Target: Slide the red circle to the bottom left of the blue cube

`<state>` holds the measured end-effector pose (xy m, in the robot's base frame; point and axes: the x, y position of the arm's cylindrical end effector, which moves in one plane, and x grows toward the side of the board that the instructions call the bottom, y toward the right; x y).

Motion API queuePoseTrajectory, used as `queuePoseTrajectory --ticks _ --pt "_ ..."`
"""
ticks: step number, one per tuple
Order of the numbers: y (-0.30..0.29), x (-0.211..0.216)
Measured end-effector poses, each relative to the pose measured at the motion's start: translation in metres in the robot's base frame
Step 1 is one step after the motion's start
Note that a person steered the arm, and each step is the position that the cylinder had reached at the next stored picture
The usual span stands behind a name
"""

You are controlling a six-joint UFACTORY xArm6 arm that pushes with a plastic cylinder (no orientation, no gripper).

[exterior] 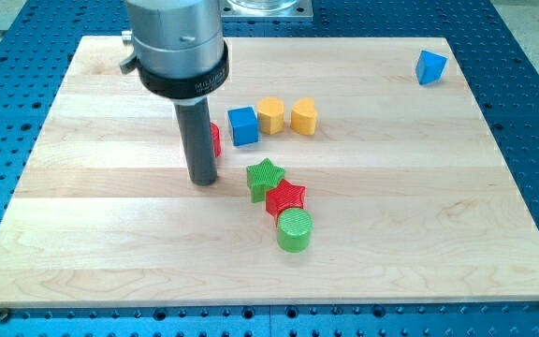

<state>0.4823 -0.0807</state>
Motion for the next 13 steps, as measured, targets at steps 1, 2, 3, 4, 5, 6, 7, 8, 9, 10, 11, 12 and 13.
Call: queuePoseTrajectory --ticks 1,2,3,4,5,6,7,8,9,10,11,12,13 --pt "-0.034 -0.001" --pt "-0.053 -0.057" --pt "-0.056 -0.080" --pt "-0.052 -0.091" --pt "-0.044 -0.076" --pt "-0.036 -0.056" --pt "-0.019 -0.056" --pt "-0.021 -0.056" --pt "-0.023 -0.068" --pt "-0.014 -0.105" --pt "-0.004 -0.107" --pt "-0.003 -0.095" --pt "-0.003 -0.084"
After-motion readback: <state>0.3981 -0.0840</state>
